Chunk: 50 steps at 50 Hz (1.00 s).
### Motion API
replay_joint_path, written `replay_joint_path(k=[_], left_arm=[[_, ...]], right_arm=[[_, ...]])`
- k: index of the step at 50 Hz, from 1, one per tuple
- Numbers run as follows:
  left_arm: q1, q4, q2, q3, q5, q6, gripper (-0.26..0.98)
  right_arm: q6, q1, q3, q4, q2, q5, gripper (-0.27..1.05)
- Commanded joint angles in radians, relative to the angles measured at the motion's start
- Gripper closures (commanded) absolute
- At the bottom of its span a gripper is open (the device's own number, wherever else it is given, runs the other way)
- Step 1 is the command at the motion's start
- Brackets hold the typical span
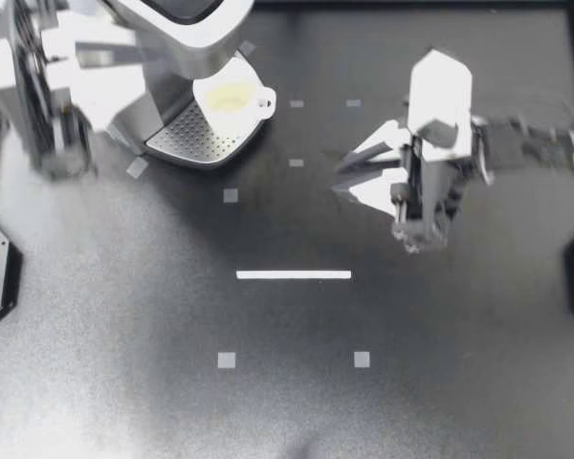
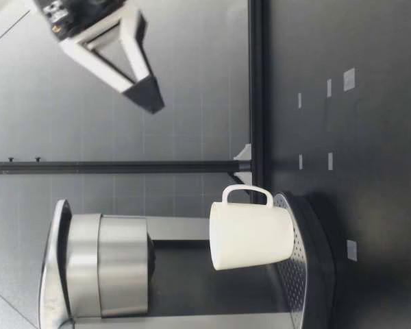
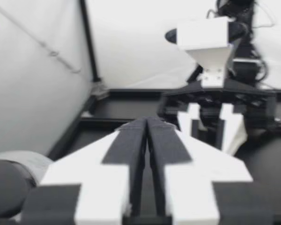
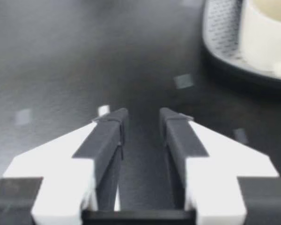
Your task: Place the coffee capsule inside the capsule container, then place the cup onto the center of the cup tray.
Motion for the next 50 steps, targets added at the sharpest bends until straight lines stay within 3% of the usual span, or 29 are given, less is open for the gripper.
replay_joint_path(k=[1, 14, 35, 50], left_arm=[[-0.002, -0.005, -0.008, 0.020, -0.078, -0.006, 0.60], [-0.003, -0.003, -0.006, 0.077, -0.181, -0.015, 0.60], [-0.003, -0.003, -0.006, 0.080, -0.181, -0.046, 0.60], [-0.034, -0.003, 0.034, 0.087, -0.187, -0.040, 0.60]], right_arm=[[0.000, 0.058, 0.006, -0.002, -0.049, -0.112, 0.38], [0.021, 0.201, 0.064, -0.061, -0.153, -0.387, 0.38], [0.120, 0.204, 0.064, -0.207, -0.175, -0.430, 0.38], [0.166, 0.204, 0.064, -0.245, -0.175, -0.434, 0.38]])
